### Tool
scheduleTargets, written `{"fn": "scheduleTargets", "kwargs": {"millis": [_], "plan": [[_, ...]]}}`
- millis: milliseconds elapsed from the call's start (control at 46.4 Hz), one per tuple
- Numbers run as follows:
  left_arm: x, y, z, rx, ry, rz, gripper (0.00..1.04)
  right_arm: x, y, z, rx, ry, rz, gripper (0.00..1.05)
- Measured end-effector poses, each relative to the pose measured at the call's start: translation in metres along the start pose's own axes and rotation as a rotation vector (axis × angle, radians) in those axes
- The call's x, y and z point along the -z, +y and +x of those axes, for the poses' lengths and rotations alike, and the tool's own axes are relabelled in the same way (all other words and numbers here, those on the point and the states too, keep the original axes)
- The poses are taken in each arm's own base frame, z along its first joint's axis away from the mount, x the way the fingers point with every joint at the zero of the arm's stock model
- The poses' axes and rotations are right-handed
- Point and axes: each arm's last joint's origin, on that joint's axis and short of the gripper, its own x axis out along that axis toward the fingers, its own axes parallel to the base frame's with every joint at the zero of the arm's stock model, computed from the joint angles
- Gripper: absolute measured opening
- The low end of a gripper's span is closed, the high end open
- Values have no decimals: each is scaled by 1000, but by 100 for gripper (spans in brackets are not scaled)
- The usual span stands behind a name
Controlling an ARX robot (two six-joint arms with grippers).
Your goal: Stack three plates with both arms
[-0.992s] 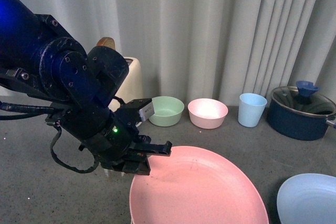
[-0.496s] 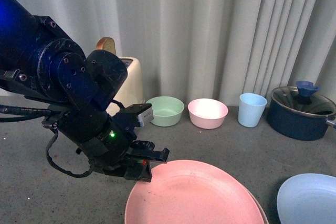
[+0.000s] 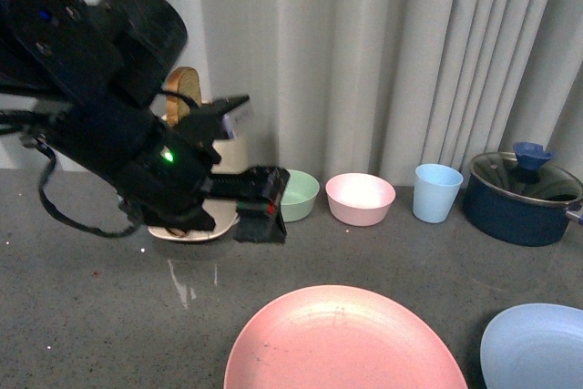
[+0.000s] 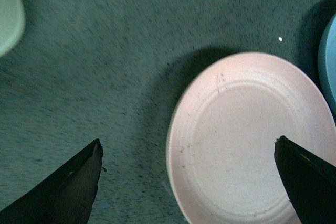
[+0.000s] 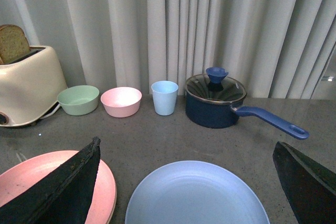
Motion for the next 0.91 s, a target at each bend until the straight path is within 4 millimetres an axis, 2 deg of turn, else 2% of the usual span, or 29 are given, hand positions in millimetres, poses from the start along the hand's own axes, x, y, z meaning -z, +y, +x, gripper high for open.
{"fn": "scheduleTargets", "kwargs": {"millis": [151,345,539,604,668,733,906], "plan": [[-3,1,-45,-66,-109,92,98,0,0,0,0,0,0,97],[25,-9,-149,-120,-284,245,98,0,0,0,0,0,0,97],[54,-11,-194,-131,-344,260,98,0,0,0,0,0,0,97],[74,-10,-201,-453,-561,147,83,0,0,0,0,0,0,97],[102,-9,-209,-581,-759,32,69,0,0,0,0,0,0,97],[122,-12,-212,-606,-843,-18,57,0,0,0,0,0,0,97],[151,-17,-204,-582,-854,-45,30,0,0,0,0,0,0,97]]}}
